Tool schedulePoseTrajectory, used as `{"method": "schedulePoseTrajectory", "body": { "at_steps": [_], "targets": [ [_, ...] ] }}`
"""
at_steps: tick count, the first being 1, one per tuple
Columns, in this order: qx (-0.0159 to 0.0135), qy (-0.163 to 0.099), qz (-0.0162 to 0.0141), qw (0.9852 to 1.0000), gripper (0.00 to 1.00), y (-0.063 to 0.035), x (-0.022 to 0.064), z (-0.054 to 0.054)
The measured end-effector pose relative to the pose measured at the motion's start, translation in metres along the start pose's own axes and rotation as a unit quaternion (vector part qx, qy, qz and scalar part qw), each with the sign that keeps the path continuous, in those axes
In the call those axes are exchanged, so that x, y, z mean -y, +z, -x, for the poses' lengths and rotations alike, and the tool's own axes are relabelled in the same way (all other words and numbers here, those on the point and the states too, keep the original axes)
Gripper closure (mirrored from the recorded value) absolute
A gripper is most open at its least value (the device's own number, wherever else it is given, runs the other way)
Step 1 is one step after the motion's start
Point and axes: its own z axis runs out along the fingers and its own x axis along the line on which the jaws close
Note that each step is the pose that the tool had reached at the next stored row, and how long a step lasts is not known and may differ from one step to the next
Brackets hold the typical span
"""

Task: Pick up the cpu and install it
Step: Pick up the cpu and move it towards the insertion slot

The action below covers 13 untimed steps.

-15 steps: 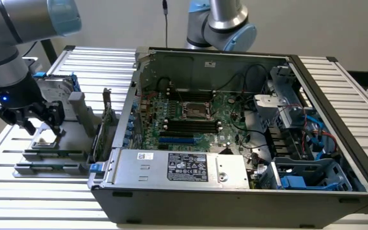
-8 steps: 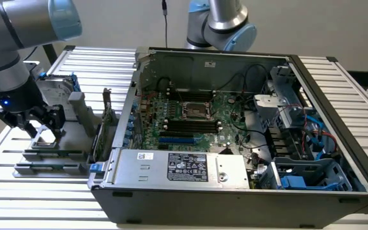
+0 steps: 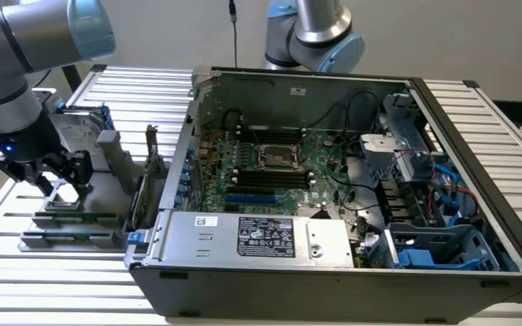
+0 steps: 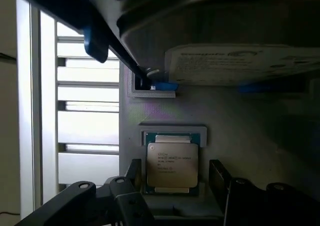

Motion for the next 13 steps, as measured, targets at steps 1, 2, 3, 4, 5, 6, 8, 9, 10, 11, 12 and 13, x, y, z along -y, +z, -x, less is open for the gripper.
{"method": "schedulePoseTrajectory", "body": {
  "at_steps": [1,2,3,4,5,6,8,9,10,11,12,13],
  "targets": [
    [-0.0007,0.001,0.0006,1.0,0.35,0.0006,0.0,0.0],
    [-0.0016,0.002,0.0009,1.0,0.35,0.0011,0.0001,-0.0001],
    [-0.0027,0.004,0.0011,1.0,0.35,0.0017,0.0001,-0.0001],
    [-0.0036,0.005,0.0013,1.0,0.35,0.0023,0.0001,-0.0001],
    [-0.0045,0.006,0.0014,1.0,0.35,0.003,0.0002,-0.0001],
    [-0.0053,0.007,0.0016,1.0,0.35,0.0036,0.0002,-0.0001],
    [-0.0061,0.007,0.0021,1.0,0.35,0.0045,0.0002,-0.0001],
    [-0.0063,0.008,0.0024,0.9999,0.35,0.005,0.0002,-0.0001],
    [-0.0065,0.008,0.0025,0.9999,0.35,0.0056,0.0002,0.0],
    [-0.0068,0.008,0.0027,0.9999,0.35,0.0063,0.0002,-0.0001],
    [-0.0071,0.008,0.0028,0.9999,0.35,0.0069,0.0002,-0.0001],
    [-0.0074,0.008,0.0031,0.9999,0.35,0.0074,0.0002,-0.0001]
  ]
}}
